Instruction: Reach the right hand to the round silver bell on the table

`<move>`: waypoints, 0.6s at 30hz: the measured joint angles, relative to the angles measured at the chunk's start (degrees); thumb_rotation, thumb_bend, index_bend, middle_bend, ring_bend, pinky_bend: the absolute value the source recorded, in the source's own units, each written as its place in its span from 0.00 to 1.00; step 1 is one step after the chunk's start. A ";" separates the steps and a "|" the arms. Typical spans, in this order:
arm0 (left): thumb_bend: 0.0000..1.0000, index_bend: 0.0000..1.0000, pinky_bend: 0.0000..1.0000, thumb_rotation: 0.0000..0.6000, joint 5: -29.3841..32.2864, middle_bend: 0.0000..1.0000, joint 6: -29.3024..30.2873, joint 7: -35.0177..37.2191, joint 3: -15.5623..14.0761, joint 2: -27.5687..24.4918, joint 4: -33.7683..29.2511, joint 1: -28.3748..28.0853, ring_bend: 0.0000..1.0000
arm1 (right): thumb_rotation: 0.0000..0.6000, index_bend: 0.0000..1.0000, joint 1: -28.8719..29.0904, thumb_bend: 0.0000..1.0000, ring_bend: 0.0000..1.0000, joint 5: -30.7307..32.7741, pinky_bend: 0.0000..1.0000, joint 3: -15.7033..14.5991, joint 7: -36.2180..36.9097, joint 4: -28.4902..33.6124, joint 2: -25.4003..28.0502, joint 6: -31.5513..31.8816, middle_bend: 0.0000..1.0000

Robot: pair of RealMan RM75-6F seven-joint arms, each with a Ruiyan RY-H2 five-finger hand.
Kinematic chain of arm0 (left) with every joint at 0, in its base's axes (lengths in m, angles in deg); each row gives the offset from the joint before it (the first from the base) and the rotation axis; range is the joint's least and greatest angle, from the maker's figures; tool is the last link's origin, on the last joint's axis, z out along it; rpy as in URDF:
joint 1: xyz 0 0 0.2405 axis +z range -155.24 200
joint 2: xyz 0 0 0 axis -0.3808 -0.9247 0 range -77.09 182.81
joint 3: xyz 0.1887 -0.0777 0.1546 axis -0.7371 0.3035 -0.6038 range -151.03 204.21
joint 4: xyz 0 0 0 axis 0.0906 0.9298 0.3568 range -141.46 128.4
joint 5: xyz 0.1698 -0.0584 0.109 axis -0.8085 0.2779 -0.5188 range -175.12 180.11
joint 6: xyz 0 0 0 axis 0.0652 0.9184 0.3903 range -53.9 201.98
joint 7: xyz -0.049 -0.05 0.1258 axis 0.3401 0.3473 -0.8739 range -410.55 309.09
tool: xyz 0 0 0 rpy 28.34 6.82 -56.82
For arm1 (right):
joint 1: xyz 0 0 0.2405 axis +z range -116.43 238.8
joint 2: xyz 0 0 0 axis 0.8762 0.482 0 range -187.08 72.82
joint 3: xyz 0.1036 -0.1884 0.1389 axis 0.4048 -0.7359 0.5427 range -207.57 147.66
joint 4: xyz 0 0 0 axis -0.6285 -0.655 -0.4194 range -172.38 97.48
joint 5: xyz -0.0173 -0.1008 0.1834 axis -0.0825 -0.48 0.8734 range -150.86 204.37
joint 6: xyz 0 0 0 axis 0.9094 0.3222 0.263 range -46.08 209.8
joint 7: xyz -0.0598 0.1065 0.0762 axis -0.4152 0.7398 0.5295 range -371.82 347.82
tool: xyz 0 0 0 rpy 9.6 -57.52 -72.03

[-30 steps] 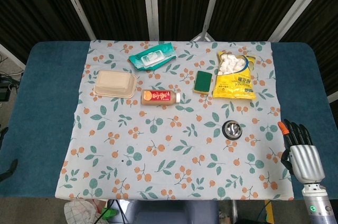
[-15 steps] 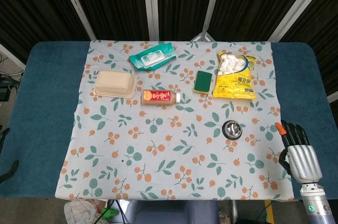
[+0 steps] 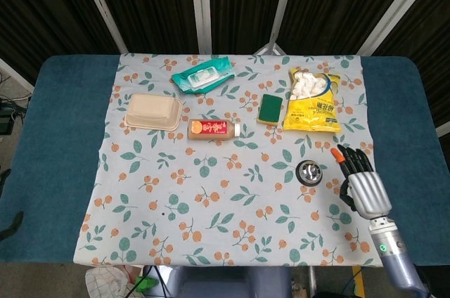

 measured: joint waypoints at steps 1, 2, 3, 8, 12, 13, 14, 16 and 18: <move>0.47 0.04 0.07 1.00 0.14 0.00 -0.08 -0.02 0.06 0.00 0.00 -0.04 0.00 | 1.00 0.02 0.74 1.00 0.00 0.59 0.00 0.31 -0.18 -0.17 -0.48 -1.06 0.00; 0.47 0.04 0.07 1.00 0.24 0.00 -0.14 -0.07 0.11 -0.01 -0.01 -0.08 0.00 | 1.00 0.03 1.48 1.00 0.00 1.18 0.00 0.59 -0.42 -0.40 -1.04 -2.09 0.00; 0.47 0.04 0.07 1.00 0.29 0.00 -0.15 -0.09 0.14 -0.02 -0.05 -0.09 0.00 | 1.00 0.03 2.44 1.00 0.00 1.96 0.00 0.94 -0.81 -0.81 -1.91 -3.35 0.00; 0.47 0.04 0.07 1.00 0.55 0.00 0.03 -0.02 0.31 -0.03 -0.01 -0.05 0.00 | 1.00 0.03 5.50 1.00 0.00 4.37 0.00 1.75 -1.99 -3.66 -5.62 -7.00 0.00; 0.47 0.04 0.07 1.00 1.12 0.00 -0.03 0.11 0.57 -0.06 0.08 -0.09 0.00 | 1.00 0.03 7.07 1.00 0.00 5.50 0.00 1.92 -2.53 -7.10 -8.82 -8.87 0.00; 0.47 0.04 0.07 1.00 1.25 0.00 -0.08 0.12 0.63 -0.06 0.11 -0.11 0.00 | 1.00 0.03 7.37 1.00 0.00 5.67 0.00 1.90 -2.60 -7.82 -9.47 -9.21 0.00; 0.47 0.04 0.07 1.00 1.43 0.00 -0.18 0.11 0.68 -0.06 0.15 -0.16 0.00 | 1.00 0.03 7.65 1.00 0.00 5.85 0.00 1.85 -2.67 -8.52 -10.11 -9.55 0.00; 0.47 0.04 0.07 1.00 1.62 0.00 -0.39 0.03 0.74 -0.03 0.18 -0.26 0.00 | 1.00 0.03 8.28 1.00 0.00 6.21 0.00 1.68 -2.76 -10.07 -11.57 -10.31 0.00; 0.47 0.04 0.07 1.00 1.78 0.00 -0.59 -0.14 0.79 0.02 0.22 -0.38 0.00 | 1.00 0.03 8.88 1.00 0.00 6.48 0.00 1.49 -2.71 -11.48 -12.96 -10.97 0.00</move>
